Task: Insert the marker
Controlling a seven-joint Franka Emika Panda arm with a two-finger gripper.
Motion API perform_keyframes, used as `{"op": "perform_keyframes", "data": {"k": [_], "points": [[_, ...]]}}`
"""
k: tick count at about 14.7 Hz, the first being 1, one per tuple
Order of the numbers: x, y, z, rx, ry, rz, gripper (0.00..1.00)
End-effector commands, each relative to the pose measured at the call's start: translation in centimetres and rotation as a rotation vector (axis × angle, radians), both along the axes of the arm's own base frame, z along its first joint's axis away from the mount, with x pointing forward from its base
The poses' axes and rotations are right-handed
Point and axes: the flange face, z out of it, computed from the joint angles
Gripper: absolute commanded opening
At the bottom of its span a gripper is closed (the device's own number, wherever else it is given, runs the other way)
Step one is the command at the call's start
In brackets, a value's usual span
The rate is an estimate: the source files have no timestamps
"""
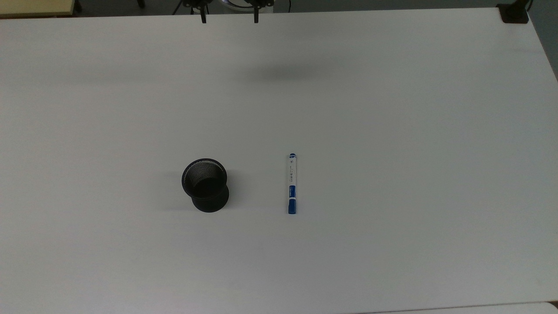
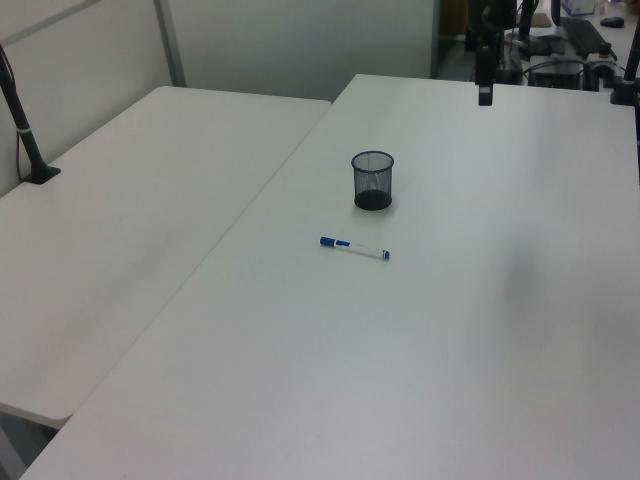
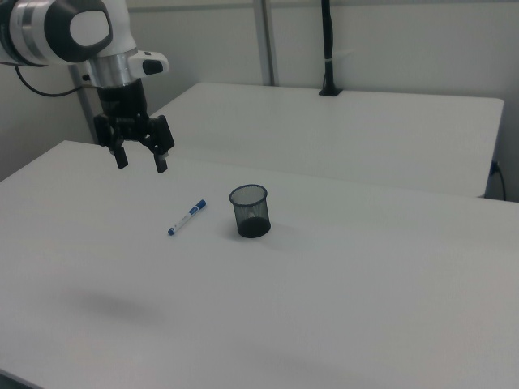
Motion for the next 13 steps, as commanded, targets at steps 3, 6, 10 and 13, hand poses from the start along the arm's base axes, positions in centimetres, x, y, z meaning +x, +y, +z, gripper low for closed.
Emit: {"op": "perform_keyframes", "data": {"k": [3,6,10,13], "points": [[-0.9,-1.1,1.4,0.004,-0.017,-0.012,1.00],[-0.9,-1.0,1.4,0.006,-0.017,-0.012,1.00],[-0.7,-0.9,1.1,0.008,-0.017,-0.010,1.00],[0.2,-0.7,0.3,0.018,-0.030,-0.007,1.00]]}}
